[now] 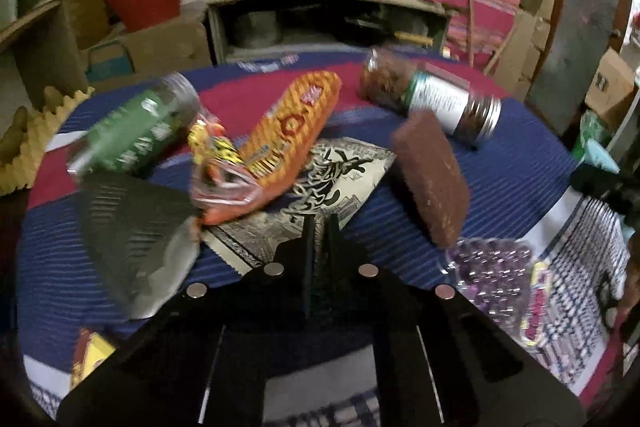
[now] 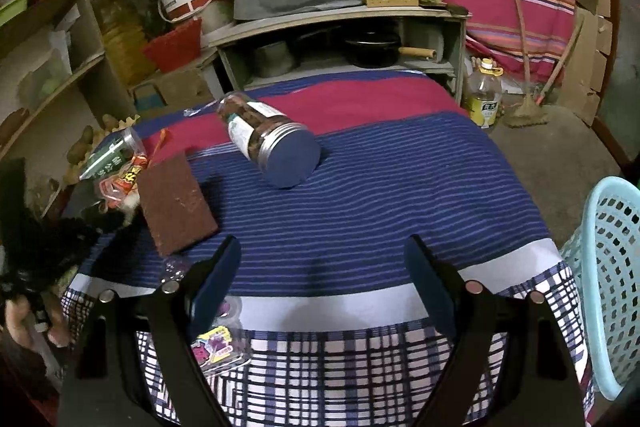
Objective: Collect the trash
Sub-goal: 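Grasp the silver-black printed wrapper with the left tool and lift it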
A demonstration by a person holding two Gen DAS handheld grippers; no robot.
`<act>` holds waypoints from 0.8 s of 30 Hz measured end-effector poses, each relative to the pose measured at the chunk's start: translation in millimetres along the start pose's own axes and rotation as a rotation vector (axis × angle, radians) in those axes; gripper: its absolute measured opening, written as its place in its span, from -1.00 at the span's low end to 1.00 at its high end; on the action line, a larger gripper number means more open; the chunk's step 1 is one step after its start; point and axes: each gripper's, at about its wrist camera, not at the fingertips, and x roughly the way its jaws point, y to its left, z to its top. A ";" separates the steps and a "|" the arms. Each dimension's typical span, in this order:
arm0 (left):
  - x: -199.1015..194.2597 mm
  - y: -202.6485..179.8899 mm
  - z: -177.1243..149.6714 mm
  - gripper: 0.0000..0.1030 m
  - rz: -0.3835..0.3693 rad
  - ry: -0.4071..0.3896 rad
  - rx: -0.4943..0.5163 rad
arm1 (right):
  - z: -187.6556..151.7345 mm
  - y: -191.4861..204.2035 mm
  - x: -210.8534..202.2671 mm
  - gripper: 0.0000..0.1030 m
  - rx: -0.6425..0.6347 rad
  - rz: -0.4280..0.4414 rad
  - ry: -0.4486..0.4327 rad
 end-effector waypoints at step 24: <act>-104.9 70.5 -2.0 -0.93 0.174 -0.175 -0.203 | 10.9 104.4 56.5 0.76 -0.218 0.035 0.092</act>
